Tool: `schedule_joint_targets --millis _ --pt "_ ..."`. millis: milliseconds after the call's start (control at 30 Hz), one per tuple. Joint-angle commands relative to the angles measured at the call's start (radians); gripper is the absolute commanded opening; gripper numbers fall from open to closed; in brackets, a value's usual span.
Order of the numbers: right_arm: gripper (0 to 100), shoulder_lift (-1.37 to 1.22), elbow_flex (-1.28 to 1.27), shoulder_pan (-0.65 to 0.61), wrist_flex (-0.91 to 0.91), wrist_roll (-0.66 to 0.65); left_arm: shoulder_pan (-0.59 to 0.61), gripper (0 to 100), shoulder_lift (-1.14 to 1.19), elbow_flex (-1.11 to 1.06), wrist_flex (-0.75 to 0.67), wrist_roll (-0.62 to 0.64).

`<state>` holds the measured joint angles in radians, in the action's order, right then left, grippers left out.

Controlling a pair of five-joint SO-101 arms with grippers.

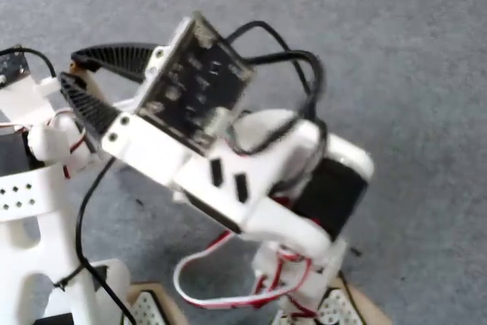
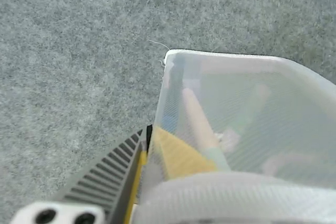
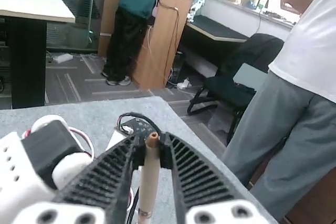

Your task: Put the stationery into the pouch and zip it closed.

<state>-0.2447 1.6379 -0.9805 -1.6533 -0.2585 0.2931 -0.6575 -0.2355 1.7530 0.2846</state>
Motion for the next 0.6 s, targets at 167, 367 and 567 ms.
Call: schedule_joint_targets --millis 167,367,567 --pt "1.3 -0.021 0.002 -0.005 0.011 -0.008 -0.018 3 -0.005 0.007 -0.017 0.008" --pt "2.6 -0.025 0.002 -0.005 -0.02 -0.008 -0.018 3 -0.003 0.002 -0.018 0.006" --pt "18.1 -0.024 0.002 -0.005 -0.018 -0.008 -0.018 3 -0.003 0.005 -0.018 0.006"
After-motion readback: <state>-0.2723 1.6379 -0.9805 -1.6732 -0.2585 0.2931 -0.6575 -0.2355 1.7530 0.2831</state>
